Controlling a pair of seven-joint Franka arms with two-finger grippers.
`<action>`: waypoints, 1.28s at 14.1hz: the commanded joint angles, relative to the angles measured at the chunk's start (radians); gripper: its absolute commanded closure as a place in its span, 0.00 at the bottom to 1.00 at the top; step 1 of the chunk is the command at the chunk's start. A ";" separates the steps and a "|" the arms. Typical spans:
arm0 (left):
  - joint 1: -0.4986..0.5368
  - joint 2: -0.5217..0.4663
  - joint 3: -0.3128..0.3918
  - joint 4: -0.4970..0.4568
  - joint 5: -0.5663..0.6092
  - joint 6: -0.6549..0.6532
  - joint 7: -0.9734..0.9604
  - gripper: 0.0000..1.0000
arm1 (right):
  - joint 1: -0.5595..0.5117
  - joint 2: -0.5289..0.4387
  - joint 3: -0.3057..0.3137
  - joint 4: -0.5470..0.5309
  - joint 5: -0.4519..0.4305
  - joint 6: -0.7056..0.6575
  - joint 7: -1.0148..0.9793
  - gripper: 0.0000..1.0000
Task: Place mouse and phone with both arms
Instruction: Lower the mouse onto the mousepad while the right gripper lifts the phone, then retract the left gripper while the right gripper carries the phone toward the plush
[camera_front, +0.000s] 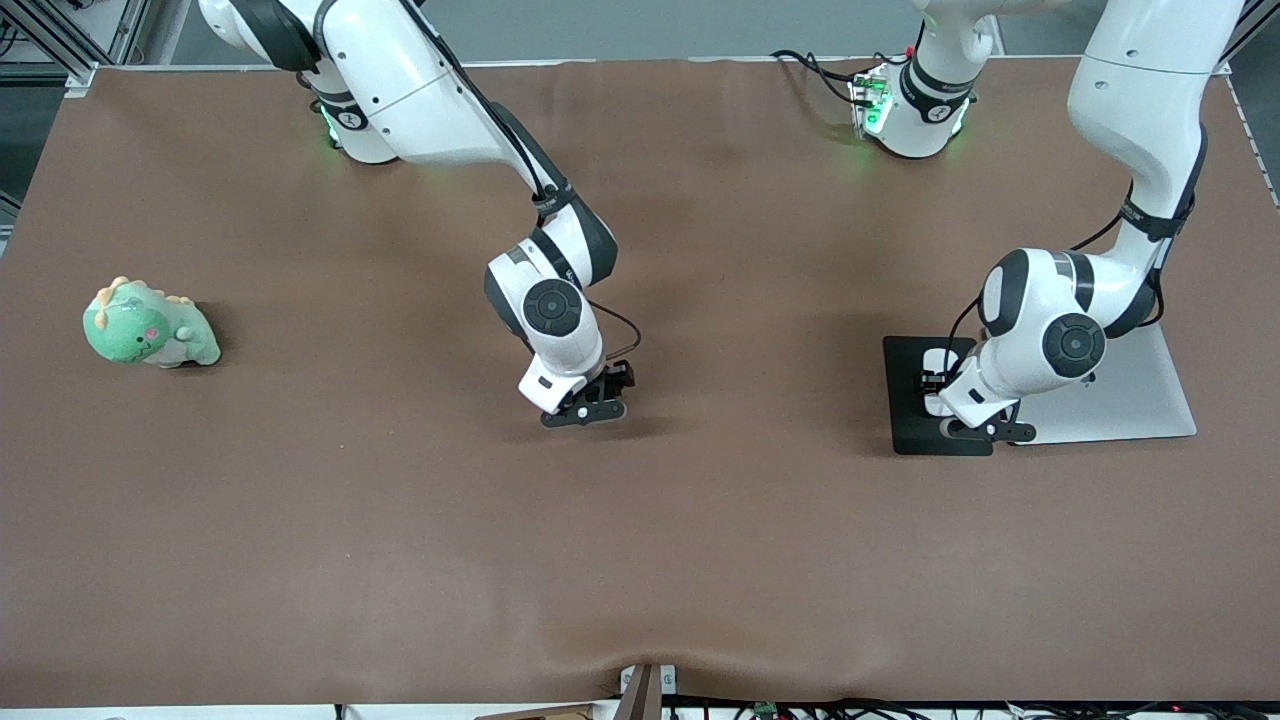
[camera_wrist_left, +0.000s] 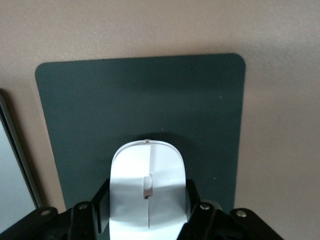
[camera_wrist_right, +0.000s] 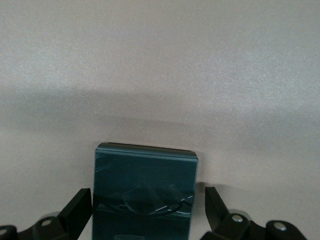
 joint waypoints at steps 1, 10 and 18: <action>0.007 0.014 -0.004 -0.007 0.023 0.042 0.009 0.52 | -0.009 0.028 0.008 0.032 -0.016 0.004 0.029 0.00; 0.002 0.031 -0.011 0.015 0.021 0.049 -0.012 0.00 | -0.043 -0.006 0.008 0.029 -0.005 0.015 0.023 0.82; 0.004 -0.139 -0.017 0.171 -0.023 -0.223 -0.006 0.00 | -0.265 -0.216 0.010 0.016 -0.005 -0.221 0.005 0.81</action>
